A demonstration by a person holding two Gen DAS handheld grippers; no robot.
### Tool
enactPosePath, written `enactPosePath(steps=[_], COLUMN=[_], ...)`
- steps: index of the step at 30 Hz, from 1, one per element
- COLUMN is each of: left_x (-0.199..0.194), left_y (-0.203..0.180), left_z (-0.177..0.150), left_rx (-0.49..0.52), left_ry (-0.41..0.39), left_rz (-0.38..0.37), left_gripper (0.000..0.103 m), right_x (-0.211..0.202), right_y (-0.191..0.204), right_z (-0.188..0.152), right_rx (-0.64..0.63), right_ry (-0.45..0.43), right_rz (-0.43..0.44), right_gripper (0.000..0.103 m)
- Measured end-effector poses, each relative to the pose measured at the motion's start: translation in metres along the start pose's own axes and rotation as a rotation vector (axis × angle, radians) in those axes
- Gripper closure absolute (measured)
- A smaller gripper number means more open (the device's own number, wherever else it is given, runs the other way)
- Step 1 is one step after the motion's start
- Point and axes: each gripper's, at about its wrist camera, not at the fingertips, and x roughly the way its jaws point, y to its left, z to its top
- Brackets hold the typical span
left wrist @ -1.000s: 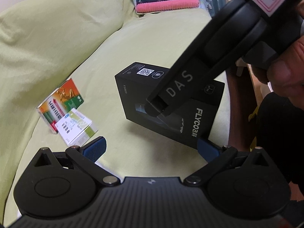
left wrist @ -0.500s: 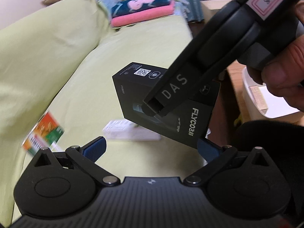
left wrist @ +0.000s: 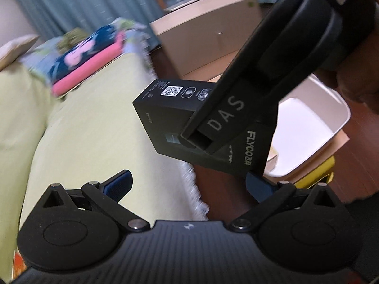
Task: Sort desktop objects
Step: 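Carry the FLYCO box with the right gripper over the white bin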
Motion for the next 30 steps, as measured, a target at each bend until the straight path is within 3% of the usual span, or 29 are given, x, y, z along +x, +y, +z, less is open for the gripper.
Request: enactPosePath(steps=[5, 13, 30], left_x=[0.016, 0.039, 0.083], left_y=[-0.02, -0.046, -0.083], left_z=[0.023, 0.046, 0.058], left_rx=[0.08, 0.182, 0.336], left_ry=[-0.026, -0.044, -0.096], left_rz=[-0.064, -0.123, -0.191], left_gripper=[0.0, 0.0, 0.0], right_x=[-0.017, -0.03, -0.027], right_y=[-0.039, -0.082, -0.135], right_z=[-0.012, -0.033, -0.066], right_rx=[0.06, 0.15, 0.255], right_ry=[-0.014, -0.011, 0.019], right_rz=[-0.078, -0.134, -0.238], right_gripper=[0.064, 0.064, 0.063])
